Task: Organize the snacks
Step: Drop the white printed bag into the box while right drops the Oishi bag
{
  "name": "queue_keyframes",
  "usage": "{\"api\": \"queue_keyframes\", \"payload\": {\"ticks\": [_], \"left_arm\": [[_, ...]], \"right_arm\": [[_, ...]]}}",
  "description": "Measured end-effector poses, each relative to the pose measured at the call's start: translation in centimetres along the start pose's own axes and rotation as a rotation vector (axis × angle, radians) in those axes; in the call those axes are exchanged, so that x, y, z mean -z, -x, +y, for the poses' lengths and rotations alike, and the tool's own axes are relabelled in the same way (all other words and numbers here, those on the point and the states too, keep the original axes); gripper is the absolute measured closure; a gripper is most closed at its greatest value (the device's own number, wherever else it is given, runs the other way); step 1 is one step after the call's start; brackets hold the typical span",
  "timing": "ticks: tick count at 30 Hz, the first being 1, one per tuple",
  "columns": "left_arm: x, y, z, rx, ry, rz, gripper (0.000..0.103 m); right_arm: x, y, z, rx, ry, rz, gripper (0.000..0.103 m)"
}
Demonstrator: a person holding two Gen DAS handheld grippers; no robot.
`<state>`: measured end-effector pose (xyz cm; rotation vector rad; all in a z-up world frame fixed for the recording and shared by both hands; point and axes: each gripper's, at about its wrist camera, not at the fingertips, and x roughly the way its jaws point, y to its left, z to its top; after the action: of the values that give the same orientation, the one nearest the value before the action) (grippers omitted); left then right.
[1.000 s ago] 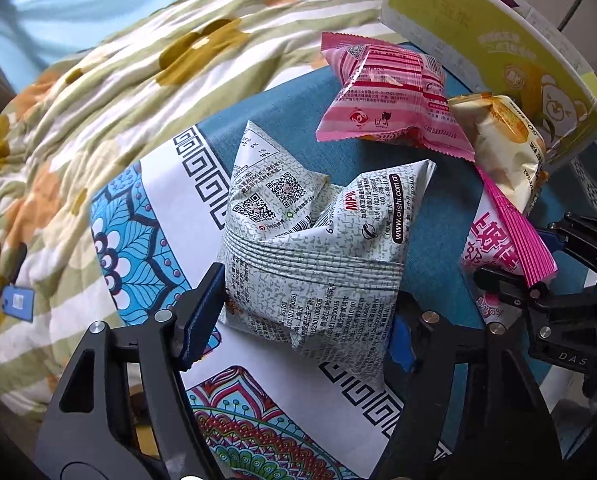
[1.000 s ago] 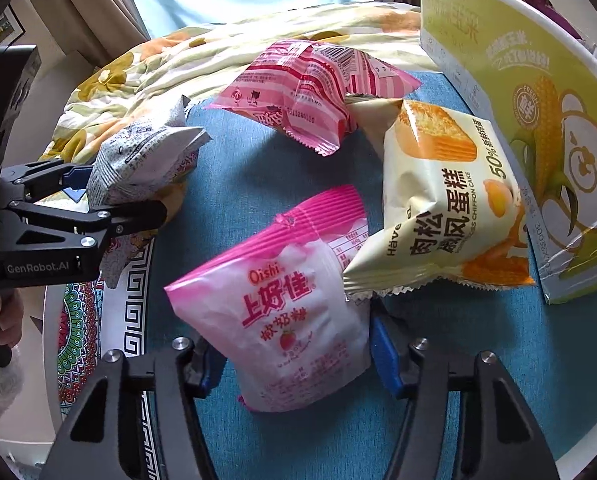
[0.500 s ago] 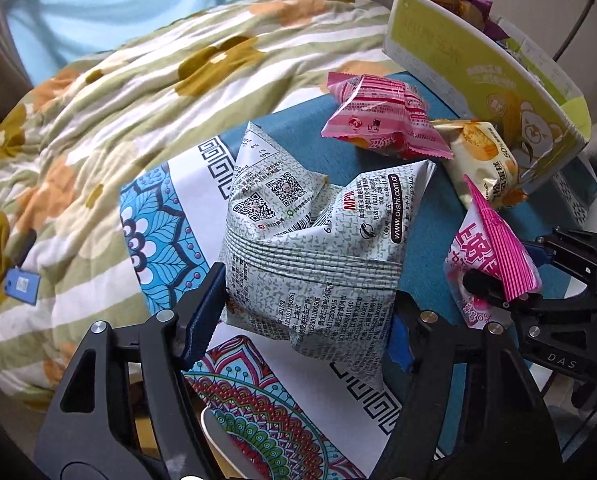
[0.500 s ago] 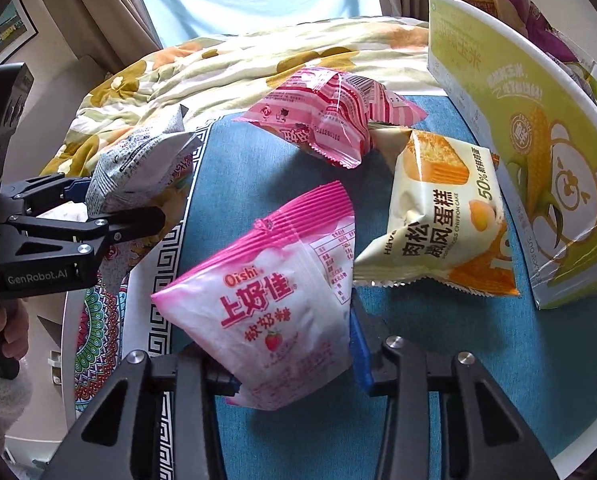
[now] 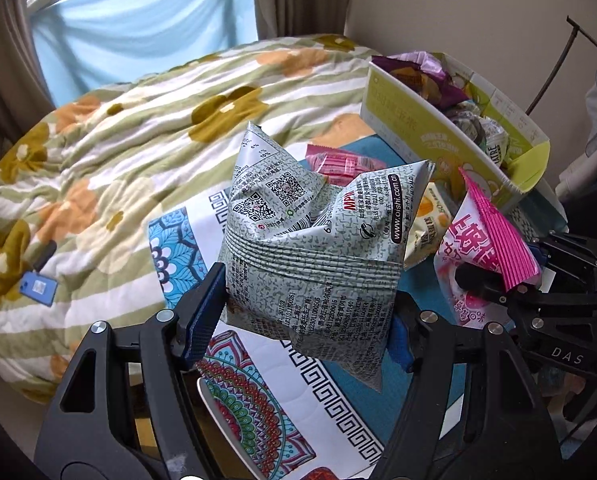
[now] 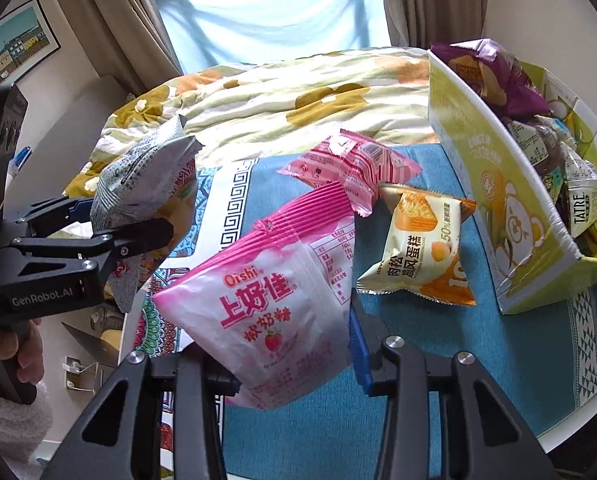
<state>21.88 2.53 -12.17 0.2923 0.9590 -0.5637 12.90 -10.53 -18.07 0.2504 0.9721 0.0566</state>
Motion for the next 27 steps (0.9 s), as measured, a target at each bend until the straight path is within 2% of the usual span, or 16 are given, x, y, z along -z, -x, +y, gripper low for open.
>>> {"api": "queue_keyframes", "payload": {"ticks": [7, 12, 20, 27], "left_arm": [[-4.6, 2.4, -5.2, -0.009, -0.026, -0.089, 0.037], [-8.4, 2.5, -10.8, 0.005, -0.022, -0.139, 0.037], [-13.9, -2.3, -22.8, 0.054, -0.054, -0.124, 0.036], [-15.3, -8.1, -29.8, 0.036, -0.034, -0.058, 0.033]], "right_arm": [[-2.7, 6.1, -2.7, 0.011, -0.008, -0.122, 0.065], [-4.5, 10.3, -7.5, 0.04, -0.007, -0.203, 0.065], [-7.8, 14.3, -18.9, 0.092, -0.037, -0.246, 0.065], [-9.4, 14.2, -27.5, 0.08, -0.04, -0.227, 0.065]]}}
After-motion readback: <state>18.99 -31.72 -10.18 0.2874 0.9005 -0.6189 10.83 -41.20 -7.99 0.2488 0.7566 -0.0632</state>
